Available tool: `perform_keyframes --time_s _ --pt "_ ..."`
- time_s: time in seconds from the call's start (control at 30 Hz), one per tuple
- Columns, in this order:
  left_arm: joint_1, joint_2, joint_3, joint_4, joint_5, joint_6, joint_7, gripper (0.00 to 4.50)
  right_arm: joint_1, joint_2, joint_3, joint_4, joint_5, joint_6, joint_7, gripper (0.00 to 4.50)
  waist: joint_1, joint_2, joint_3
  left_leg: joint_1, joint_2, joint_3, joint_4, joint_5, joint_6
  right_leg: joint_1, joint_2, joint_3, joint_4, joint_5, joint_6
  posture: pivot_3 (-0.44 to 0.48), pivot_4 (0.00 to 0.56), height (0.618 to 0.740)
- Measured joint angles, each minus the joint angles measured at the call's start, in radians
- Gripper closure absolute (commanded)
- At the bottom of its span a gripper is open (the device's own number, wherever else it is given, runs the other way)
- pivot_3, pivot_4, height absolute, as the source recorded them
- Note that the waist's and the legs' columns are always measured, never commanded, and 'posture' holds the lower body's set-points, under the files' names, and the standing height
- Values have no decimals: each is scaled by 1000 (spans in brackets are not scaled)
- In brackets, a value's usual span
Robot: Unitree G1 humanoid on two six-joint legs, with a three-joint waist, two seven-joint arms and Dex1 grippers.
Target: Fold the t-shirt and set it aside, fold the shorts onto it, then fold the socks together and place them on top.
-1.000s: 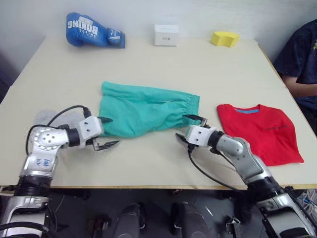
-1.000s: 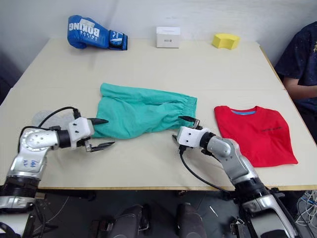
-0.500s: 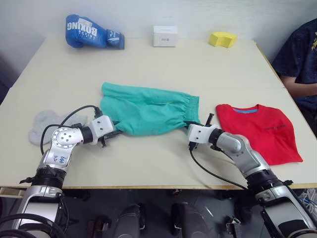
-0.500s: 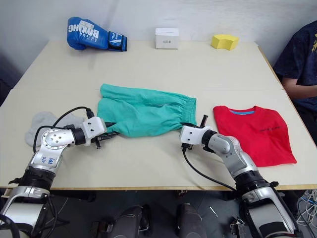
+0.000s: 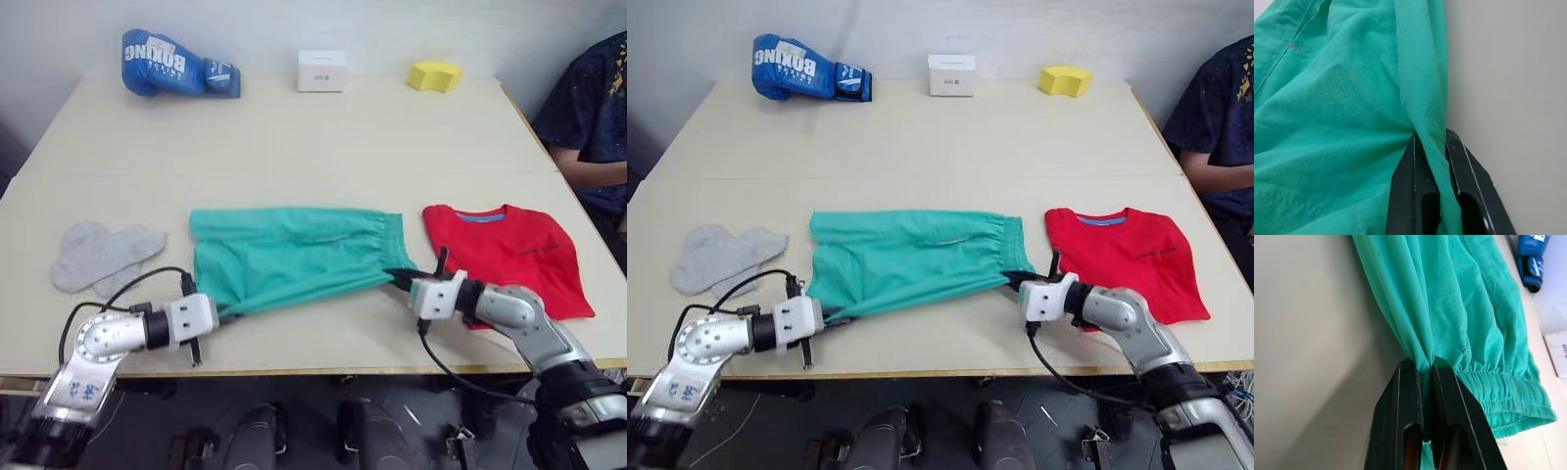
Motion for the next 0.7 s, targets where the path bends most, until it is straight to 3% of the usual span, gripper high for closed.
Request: perform_keyframes --time_s 0.13,0.37,0.4,0.6,0.63,0.7 --pt "117 3 26 -117 -2 42 27 4470 108 -30 -23 -87 22 -3 1 4500 8 0 0 0 0 -1 0 -1 -1 0 0 0 -1 -1 -1 0 150 740" --pt "173 22 48 -198 -6 131 54 4470 195 -30 -34 -203 71 104 19 4500 7 0 0 0 1 -1 0 -4 -5 1 0 0 -1 -1 -2 0 150 740" --pt "178 22 55 -206 -14 147 55 3996 208 -30 -35 -221 82 122 23 3897 7 0 0 0 1 -1 0 -4 -4 1 0 -1 -1 -1 -2 0 150 740" --pt "231 24 161 -221 -121 169 6 2240 301 -37 -102 -313 129 201 43 1954 7 0 0 0 2 -2 0 -9 -1 3 0 -2 -3 -1 -2 0 150 740" --pt "256 32 191 -244 -161 171 -25 2005 321 -40 -114 -331 133 198 47 1665 7 0 0 0 2 -3 0 -10 -1 3 0 -3 -3 -1 -2 0 150 740" --pt "322 78 251 -278 -227 191 -95 1993 357 -55 -125 -367 178 206 77 1035 7 0 0 1 3 -3 0 -10 -2 4 1 -3 -4 -2 -3 0 150 740"
